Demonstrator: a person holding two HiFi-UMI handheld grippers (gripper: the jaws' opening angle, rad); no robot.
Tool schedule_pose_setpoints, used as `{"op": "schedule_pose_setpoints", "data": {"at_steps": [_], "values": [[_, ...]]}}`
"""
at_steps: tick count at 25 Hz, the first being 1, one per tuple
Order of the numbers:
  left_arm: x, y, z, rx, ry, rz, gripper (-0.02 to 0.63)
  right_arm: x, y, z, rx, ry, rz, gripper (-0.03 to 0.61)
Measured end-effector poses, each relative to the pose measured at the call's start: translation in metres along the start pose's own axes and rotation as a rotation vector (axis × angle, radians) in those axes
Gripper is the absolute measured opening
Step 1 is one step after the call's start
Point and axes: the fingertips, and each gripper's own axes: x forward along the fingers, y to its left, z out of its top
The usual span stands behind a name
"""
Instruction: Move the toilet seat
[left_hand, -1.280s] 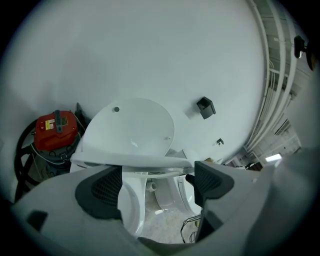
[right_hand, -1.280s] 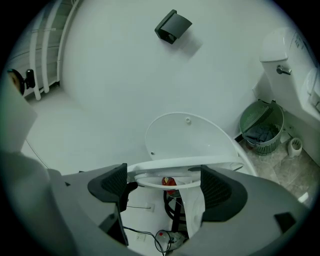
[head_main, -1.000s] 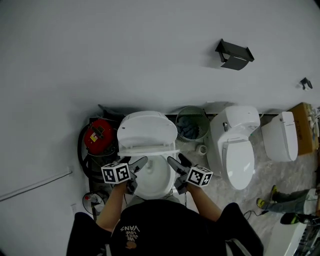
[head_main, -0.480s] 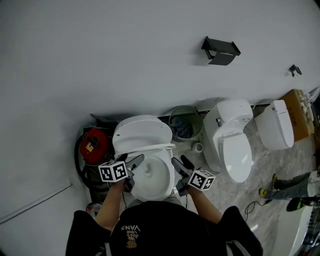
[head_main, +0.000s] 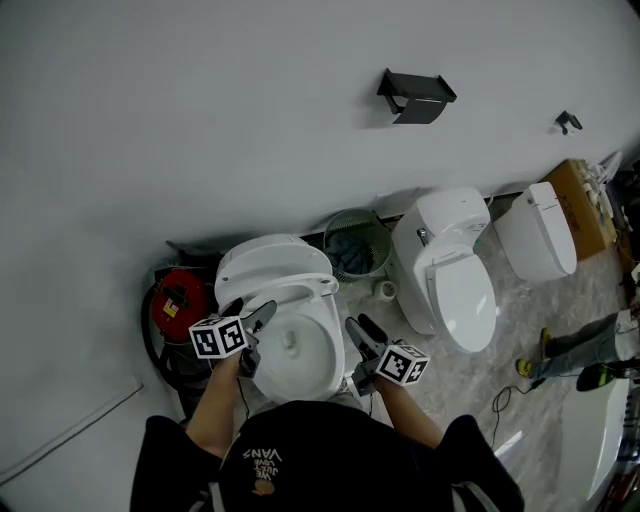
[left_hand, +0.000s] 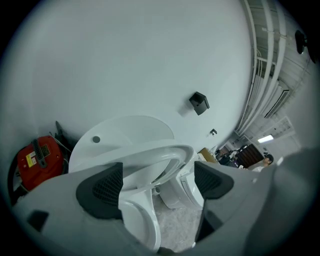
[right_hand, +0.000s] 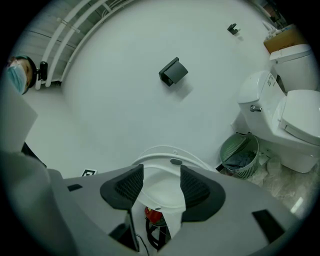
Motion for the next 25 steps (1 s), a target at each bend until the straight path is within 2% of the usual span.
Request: {"op": "schedule_pose_setpoints", "data": {"at_steps": [4,11,25], "values": [[0.004,0.004,0.006,0.028,-0.002,0.014,0.432,-0.003,-0.001,-0.001,0.009,-0.006,-0.011,0.210],[0.010,0.012,0.015,0.054,-0.010,0.036,0.422,0.001,0.000,-0.005,0.010,0.006,-0.012,0.206],[0.005,0.044,0.035,0.016,-0.082,0.122,0.410,0.006,-0.009,-0.006,0.002,0.048,-0.014,0.206]]}}
